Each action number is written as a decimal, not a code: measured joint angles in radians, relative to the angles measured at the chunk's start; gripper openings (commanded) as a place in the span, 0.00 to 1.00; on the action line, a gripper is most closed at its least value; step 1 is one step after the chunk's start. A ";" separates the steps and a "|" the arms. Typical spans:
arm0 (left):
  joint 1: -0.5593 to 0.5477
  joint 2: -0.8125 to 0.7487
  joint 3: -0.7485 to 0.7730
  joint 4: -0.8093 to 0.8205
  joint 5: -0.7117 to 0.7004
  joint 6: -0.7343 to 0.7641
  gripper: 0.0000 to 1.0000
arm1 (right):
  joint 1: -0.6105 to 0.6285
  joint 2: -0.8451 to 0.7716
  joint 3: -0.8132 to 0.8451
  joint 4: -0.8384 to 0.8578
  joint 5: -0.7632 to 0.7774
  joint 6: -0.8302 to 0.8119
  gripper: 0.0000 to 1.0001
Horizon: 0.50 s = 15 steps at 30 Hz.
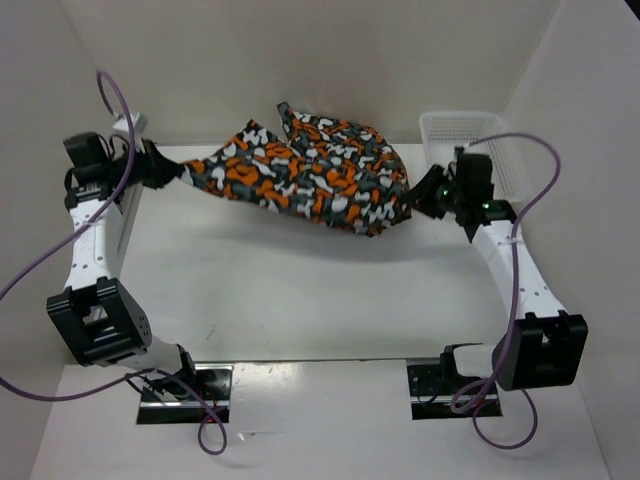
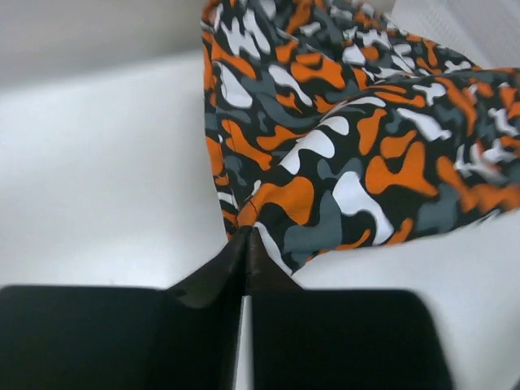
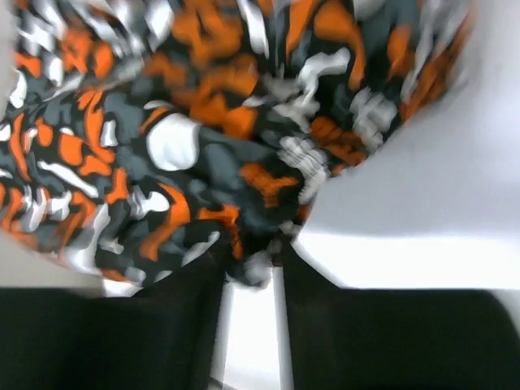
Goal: Fold and stack the shorts
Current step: Flatten the shorts out
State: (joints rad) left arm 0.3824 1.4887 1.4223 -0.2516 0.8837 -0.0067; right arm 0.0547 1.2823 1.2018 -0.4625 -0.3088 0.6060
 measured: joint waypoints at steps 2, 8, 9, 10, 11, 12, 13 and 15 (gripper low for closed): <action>-0.005 -0.011 -0.117 -0.024 -0.007 0.007 0.81 | 0.008 0.002 -0.128 -0.002 -0.013 0.004 0.46; -0.064 0.050 -0.212 -0.102 -0.033 0.000 0.92 | 0.021 0.050 -0.228 -0.014 -0.027 0.003 0.46; -0.072 0.052 -0.219 -0.107 -0.046 0.000 0.87 | 0.023 0.040 -0.228 -0.011 -0.027 0.002 0.44; -0.073 0.045 -0.229 -0.108 -0.060 0.000 0.80 | 0.024 0.023 -0.231 -0.008 -0.026 0.000 0.42; -0.070 0.034 -0.245 -0.108 -0.081 0.000 0.73 | 0.024 -0.004 -0.246 0.001 -0.026 -0.002 0.39; -0.064 0.021 -0.264 -0.110 -0.102 0.000 0.54 | 0.026 -0.038 -0.266 0.002 -0.027 -0.001 0.39; -0.057 0.006 -0.284 -0.113 -0.122 -0.003 0.48 | 0.031 -0.079 -0.296 0.004 -0.027 0.002 0.39; -0.045 -0.023 -0.340 -0.109 -0.172 0.001 0.58 | 0.069 -0.159 -0.370 0.008 -0.026 0.019 0.39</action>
State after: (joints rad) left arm 0.3378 1.4654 1.0821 -0.3603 0.7120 -0.0055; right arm 0.1234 1.1236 0.8318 -0.4549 -0.3344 0.6247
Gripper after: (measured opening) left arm 0.477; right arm 0.389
